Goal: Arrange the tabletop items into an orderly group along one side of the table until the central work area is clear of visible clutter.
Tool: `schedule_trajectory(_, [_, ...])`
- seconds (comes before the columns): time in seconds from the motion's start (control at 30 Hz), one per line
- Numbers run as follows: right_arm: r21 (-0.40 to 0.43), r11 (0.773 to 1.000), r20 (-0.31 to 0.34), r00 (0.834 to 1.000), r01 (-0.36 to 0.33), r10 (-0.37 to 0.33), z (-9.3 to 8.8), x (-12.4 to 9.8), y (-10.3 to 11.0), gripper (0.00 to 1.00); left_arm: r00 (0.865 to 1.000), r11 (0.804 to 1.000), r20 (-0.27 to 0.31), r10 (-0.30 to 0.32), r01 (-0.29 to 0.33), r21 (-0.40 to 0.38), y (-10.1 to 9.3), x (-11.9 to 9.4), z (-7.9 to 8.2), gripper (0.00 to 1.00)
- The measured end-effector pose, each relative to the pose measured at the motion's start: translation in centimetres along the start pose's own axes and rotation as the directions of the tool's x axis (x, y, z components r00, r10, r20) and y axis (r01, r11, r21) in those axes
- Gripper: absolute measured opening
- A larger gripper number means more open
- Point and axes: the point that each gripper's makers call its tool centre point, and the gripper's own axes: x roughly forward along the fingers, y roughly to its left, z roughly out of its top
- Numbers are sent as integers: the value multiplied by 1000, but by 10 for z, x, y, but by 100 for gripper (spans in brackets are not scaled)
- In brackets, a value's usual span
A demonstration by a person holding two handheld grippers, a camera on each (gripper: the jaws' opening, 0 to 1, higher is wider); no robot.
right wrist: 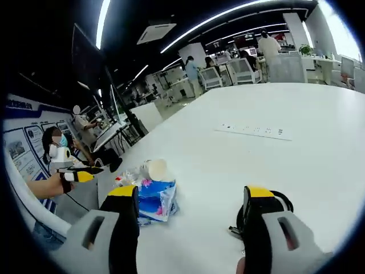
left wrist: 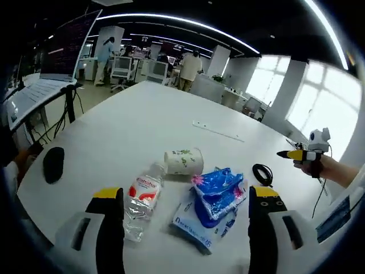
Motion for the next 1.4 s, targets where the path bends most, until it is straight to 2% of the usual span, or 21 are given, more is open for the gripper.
schedule_trajectory(0.07, [6,1000,-37,999,1,-1,-11,7,1,70,1000,1000,-3,5,-5,-16,1,2,-7,87])
schedule_trajectory(0.17, [28,999,-68,998,-15,17,-23,16,6,68,997,997,24,74,-74,25,6,1,-9,73])
schedule_trajectory(0.3, [17,999,-144,988,-44,46,-43,28,13,66,995,996,29,91,-91,22,3,7,-13,78])
schedule_trajectory(0.43, [9,999,-188,981,-54,55,-56,38,18,65,998,998,-14,58,-57,37,-9,17,-26,76])
schedule_trajectory(0.7, [54,997,-208,976,-52,62,-64,50,21,62,998,998,-61,3,1,63,-31,33,-38,75])
schedule_trajectory(0.93, [68,996,-234,969,-60,74,-72,60,26,61,997,999,-71,-6,9,40,-41,43,-44,74])
schedule_trajectory(1.1, [73,995,-254,964,-60,77,-79,62,25,60,994,999,-106,-1,6,51,-41,47,-55,72])
schedule_trajectory(1.4, [123,991,-265,960,-56,87,-90,67,26,57,992,1000,-129,-1,4,19,-39,48,-63,63])
